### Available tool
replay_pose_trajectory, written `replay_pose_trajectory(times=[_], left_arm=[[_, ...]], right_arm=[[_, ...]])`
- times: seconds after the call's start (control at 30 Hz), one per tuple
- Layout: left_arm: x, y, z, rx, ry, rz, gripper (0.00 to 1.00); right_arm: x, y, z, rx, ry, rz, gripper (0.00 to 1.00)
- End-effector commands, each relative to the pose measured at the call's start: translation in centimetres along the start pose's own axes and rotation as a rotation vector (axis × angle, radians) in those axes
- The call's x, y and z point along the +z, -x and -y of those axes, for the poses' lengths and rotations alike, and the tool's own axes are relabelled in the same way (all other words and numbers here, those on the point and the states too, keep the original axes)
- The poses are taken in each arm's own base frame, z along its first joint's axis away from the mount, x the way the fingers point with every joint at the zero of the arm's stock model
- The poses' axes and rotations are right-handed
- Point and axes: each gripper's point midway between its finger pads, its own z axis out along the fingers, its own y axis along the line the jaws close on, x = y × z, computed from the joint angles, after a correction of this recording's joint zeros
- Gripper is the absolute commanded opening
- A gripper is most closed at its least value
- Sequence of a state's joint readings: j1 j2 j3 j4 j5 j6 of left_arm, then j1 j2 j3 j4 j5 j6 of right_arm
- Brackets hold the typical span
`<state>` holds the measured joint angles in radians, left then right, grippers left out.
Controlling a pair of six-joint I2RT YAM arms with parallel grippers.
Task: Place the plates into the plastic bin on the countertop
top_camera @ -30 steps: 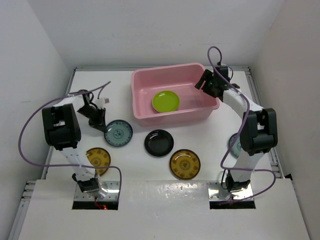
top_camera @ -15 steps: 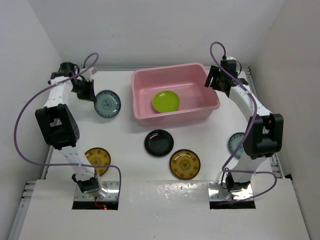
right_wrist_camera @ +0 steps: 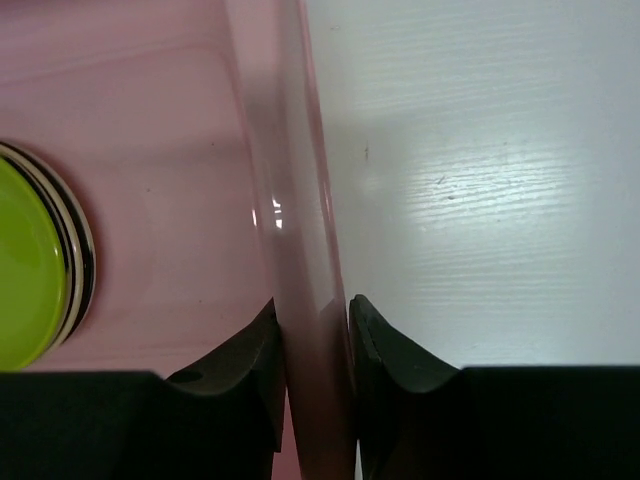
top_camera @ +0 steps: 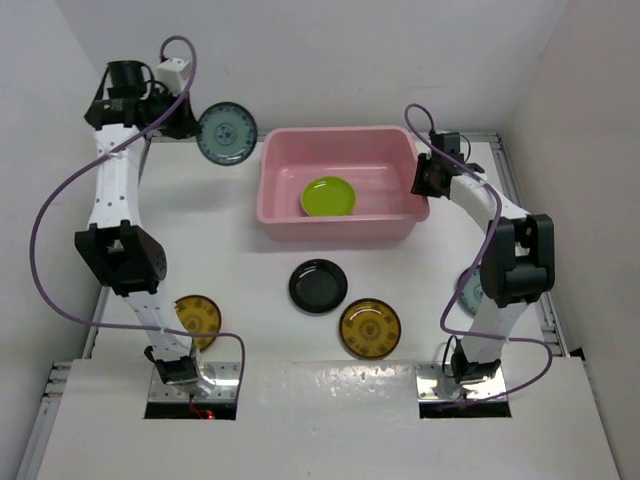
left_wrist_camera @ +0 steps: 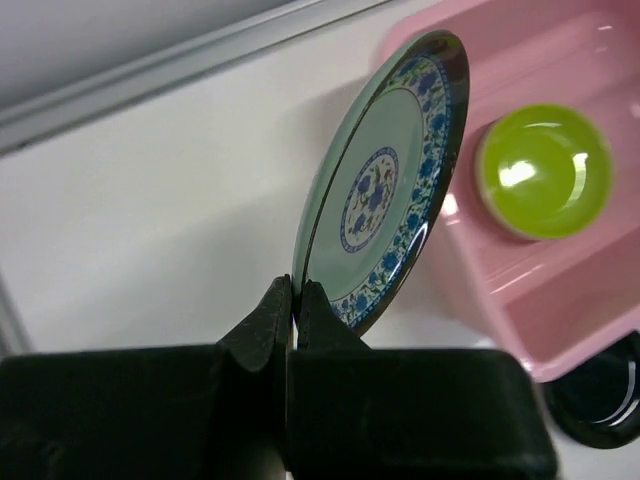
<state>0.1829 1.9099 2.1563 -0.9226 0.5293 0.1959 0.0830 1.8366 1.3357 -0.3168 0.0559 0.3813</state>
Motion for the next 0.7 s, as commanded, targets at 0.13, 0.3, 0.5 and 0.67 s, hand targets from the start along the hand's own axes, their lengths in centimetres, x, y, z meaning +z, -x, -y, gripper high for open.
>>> replay_pose_trajectory(times=[0.13,0.3,0.5,0.67], left_arm=[[6.9,1.2,11.6,-0.011,-0.281,0.013,0.00],[12.4,-1.3,16.5,-0.082,-0.424,-0.057,0.00],[17.7,-5.2,18.5,-0.102,-0.462,-0.151,0.00],[20.7,-8.4,19.2,-0.076,-0.437,-0.213,0.18]], right_arm=[[-0.8,1.1,-3.2,-0.027,0.077,0.080,0.16],[-0.7,1.4,-3.5,-0.051,0.096,0.080,0.21],[-1.4,1.5,-3.7,-0.058,0.109,0.083,0.49],[-2.8,2.1,-2.0,0.043,0.114,0.086,0.71]])
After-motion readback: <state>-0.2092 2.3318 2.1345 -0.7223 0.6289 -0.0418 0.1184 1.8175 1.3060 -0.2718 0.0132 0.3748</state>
